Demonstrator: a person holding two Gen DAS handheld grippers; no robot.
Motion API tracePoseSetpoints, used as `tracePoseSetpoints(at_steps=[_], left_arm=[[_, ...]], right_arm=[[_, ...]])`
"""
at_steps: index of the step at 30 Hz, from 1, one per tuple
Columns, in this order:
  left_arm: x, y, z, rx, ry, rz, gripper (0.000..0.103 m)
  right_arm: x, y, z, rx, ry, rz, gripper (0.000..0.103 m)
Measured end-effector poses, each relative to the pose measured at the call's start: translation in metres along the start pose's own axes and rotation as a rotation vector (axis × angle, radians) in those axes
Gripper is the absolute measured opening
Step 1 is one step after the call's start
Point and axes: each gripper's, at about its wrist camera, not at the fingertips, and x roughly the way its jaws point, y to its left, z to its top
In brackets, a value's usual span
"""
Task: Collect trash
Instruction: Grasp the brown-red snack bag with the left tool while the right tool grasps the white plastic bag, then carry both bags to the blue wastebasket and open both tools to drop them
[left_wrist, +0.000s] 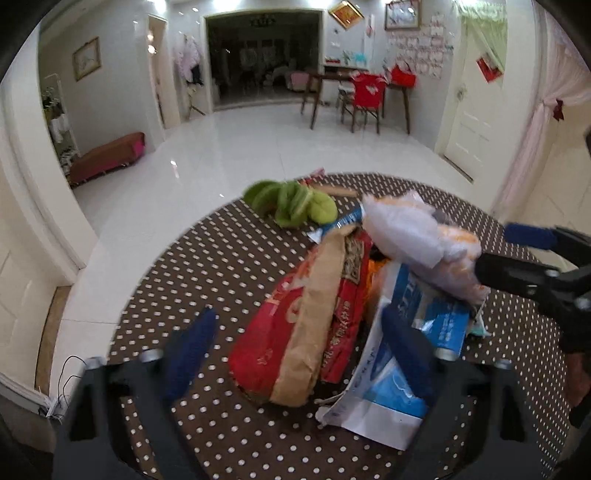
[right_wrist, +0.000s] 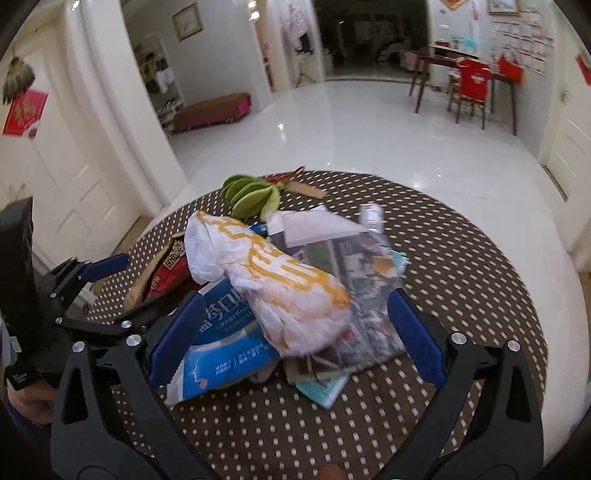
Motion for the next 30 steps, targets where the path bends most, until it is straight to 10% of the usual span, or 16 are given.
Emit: tracePoseSetpoints(at_steps=[4, 7, 20, 30], left_arm=[[0.005, 0.008, 0.004, -0.053, 0.02, -0.093, 0.045], [0.002, 0.006, 0.004, -0.044, 0.011, -0.091, 0.04], [-0.071, -0.002, 0.0, -0.06, -0.148, -0.011, 0.031], [-0.114, -0.05, 0.013, -0.039, -0.238, -0.119, 0.031]], right_arm=[[0.026, 0.003, 0.003, -0.024, 0.043, 0.01, 0.058], [0.025, -0.002, 0.0, 0.019, 0.04, 0.044, 0.05], [-0.062, -0.041, -0.016, 0.201, -0.112, 0.138, 0.05], [-0.116, -0.084, -0.04, 0.319, -0.198, 0.088, 0.05]])
